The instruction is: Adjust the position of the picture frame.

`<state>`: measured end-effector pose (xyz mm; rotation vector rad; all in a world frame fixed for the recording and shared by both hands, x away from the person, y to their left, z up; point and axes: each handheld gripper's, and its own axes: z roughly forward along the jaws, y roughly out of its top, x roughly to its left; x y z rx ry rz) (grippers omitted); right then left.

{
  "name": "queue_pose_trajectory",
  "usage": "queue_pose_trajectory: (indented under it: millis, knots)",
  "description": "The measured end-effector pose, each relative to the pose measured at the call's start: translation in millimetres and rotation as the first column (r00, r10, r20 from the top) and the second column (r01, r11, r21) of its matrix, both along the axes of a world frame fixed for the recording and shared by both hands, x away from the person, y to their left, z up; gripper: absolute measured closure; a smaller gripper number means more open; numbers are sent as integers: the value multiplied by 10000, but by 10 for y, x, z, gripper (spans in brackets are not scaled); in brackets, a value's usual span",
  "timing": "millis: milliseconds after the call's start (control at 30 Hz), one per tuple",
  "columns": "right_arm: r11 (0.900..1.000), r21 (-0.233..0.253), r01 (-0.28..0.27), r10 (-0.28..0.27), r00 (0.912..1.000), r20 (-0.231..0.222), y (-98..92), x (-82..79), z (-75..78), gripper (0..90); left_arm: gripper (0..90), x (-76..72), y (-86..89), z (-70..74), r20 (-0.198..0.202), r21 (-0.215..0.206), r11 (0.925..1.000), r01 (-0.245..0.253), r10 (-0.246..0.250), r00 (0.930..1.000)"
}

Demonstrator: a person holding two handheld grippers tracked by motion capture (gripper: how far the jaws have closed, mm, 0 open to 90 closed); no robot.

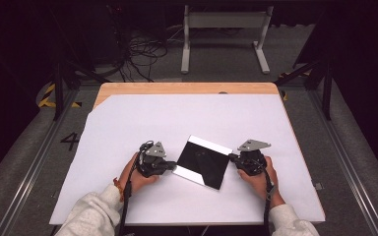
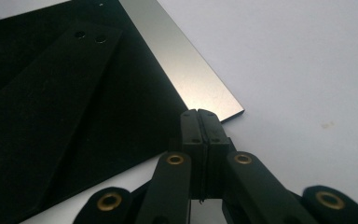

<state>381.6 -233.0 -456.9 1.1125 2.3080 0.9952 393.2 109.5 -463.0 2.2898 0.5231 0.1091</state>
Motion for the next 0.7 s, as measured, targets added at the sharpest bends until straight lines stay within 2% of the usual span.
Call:
queue_pose_trajectory:
  millis: [67,333,467,700]
  knots:
    - [9999,149,-14,14,10000,-41,-2,-5,-7,900,900,-69,19,0,13,16,10000,88,-88,10000]
    - [9984,563,-12,33,9993,-382,-29,41,-4,900,900,-134,56,-16,-67,-145,9998,103,-104,9999]
    - [9992,402,-43,51,9998,-216,40,104,-6,900,900,-160,69,-14,-142,-161,9996,240,-242,9996]
    - [9990,432,-128,133,9998,-123,95,182,-16,900,900,-192,90,-12,-252,-153,9991,392,-395,9989]
